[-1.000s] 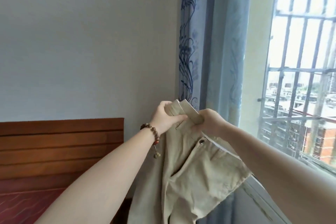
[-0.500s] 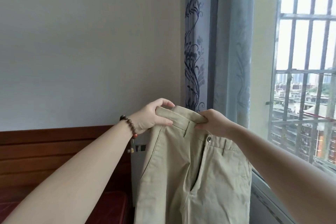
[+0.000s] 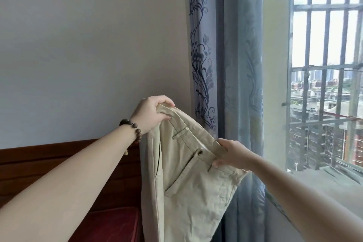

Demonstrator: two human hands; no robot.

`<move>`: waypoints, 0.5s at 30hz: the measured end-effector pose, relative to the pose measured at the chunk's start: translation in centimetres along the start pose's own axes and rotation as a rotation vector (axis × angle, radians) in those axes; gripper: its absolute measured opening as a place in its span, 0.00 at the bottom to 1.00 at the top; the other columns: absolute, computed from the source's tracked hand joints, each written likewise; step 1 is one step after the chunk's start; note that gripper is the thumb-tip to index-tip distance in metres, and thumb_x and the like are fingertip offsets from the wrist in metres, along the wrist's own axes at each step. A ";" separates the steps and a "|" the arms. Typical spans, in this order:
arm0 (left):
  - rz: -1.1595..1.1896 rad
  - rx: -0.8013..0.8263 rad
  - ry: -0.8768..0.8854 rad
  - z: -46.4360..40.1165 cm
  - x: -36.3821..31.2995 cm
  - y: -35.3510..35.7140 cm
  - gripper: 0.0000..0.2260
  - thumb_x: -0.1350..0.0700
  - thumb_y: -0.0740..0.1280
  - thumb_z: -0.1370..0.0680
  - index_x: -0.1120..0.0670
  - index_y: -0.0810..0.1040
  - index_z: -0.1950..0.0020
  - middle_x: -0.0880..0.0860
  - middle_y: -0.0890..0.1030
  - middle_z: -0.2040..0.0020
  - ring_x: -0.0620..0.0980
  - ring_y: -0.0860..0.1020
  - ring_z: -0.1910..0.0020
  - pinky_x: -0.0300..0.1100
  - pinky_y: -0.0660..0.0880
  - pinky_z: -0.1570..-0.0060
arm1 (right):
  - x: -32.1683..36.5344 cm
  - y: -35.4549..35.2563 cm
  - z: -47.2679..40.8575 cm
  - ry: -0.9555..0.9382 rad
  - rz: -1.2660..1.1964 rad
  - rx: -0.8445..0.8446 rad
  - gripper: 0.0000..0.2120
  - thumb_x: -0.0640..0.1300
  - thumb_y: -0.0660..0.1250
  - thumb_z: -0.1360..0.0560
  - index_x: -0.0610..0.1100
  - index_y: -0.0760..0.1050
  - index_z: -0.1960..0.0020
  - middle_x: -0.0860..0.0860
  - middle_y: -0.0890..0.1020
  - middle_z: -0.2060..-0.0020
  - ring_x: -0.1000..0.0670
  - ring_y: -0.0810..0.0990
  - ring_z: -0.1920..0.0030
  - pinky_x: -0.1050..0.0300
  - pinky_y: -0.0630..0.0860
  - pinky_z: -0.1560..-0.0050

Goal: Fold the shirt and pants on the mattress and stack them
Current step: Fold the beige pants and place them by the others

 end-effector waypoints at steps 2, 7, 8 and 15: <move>-0.062 -0.064 0.025 -0.1 0.3 -0.4 0.14 0.62 0.78 0.35 0.45 0.82 0.57 0.48 0.79 0.59 0.44 0.77 0.59 0.31 0.70 0.57 | -1.3 1.6 0.5 0.002 0.018 0.049 0.18 0.50 0.78 0.38 0.54 0.73 0.54 0.58 0.80 0.61 0.58 0.76 0.62 0.70 0.69 0.67; -0.119 -0.122 0.051 0.5 2.6 -2.2 0.12 0.63 0.76 0.33 0.48 0.79 0.57 0.46 0.78 0.58 0.38 0.76 0.59 0.23 0.65 0.57 | -3.3 3.0 1.0 0.027 0.021 0.021 0.17 0.43 0.75 0.35 0.58 0.67 0.63 0.58 0.76 0.66 0.53 0.76 0.64 0.66 0.69 0.69; -0.130 -0.115 0.044 0.7 3.4 -2.7 0.14 0.62 0.76 0.32 0.46 0.77 0.57 0.46 0.78 0.56 0.37 0.76 0.56 0.22 0.65 0.55 | -3.2 2.7 0.9 0.017 0.025 -0.020 0.18 0.43 0.74 0.34 0.58 0.66 0.62 0.57 0.75 0.66 0.52 0.75 0.63 0.63 0.69 0.68; -0.246 -0.154 -0.078 3.2 8.7 -7.3 0.17 0.57 0.77 0.31 0.41 0.70 0.58 0.49 0.79 0.56 0.49 0.76 0.59 0.42 0.69 0.56 | 0.3 -0.4 0.1 -0.182 -0.173 -0.309 0.21 0.37 0.71 0.32 0.53 0.69 0.45 0.58 0.76 0.52 0.60 0.75 0.54 0.73 0.70 0.58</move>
Point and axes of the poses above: each hand's wrist, its own z-axis away from the middle knuckle, its own y-axis out of the palm, x = y × z, the point moved 4 cm from there along -z, towards the middle knuckle
